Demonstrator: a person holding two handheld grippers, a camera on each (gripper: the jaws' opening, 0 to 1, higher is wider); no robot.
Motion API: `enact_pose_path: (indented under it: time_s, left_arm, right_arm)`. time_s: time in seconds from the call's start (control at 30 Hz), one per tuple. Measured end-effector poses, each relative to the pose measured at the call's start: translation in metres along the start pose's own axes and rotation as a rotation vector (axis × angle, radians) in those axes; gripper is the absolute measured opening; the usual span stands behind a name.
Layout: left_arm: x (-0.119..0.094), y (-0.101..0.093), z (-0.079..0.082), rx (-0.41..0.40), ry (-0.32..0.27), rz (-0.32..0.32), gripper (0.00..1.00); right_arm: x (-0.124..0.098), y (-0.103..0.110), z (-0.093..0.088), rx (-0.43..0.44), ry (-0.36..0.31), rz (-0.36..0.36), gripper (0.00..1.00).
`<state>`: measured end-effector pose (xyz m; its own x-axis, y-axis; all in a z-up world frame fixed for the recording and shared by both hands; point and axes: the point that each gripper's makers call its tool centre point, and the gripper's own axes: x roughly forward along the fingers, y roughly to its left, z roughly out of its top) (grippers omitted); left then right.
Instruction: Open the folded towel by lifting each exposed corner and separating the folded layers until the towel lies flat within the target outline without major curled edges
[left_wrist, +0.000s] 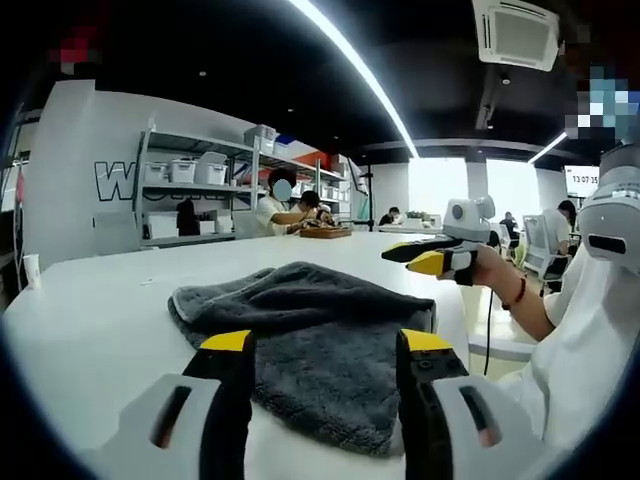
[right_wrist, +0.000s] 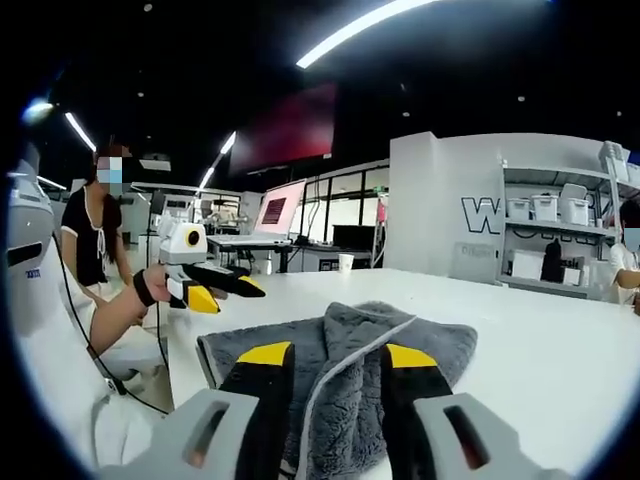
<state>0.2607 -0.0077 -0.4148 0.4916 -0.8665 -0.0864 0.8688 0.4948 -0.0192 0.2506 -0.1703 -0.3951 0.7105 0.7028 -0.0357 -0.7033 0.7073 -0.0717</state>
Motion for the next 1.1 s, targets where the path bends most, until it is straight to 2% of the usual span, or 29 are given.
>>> enact_pose_path:
  time_s: [0.1,0.27,0.77,0.9,1.1]
  left_arm:
    - [0.002,-0.003,-0.002,0.007,0.016,-0.028,0.56]
    - [0.004,0.004,0.002,-0.003,0.007,-0.003,0.57]
    - [0.021,0.018,-0.003,-0.061,0.024,-0.008,0.56]
    - [0.025,0.017,-0.003,-0.062,0.031,-0.012,0.55]
    - [0.03,0.023,0.001,-0.069,0.015,0.009,0.54]
  right_arm:
    - [0.001,0.002,0.003,0.004,-0.012,0.005,0.27]
    - [0.004,0.001,0.003,-0.01,0.0,0.004,0.26]
    - [0.01,-0.004,0.0,-0.02,0.022,0.005,0.26]
    - [0.01,-0.007,0.006,-0.027,-0.006,-0.012,0.21]
    - [0.013,-0.003,0.006,-0.033,0.001,0.002,0.22]
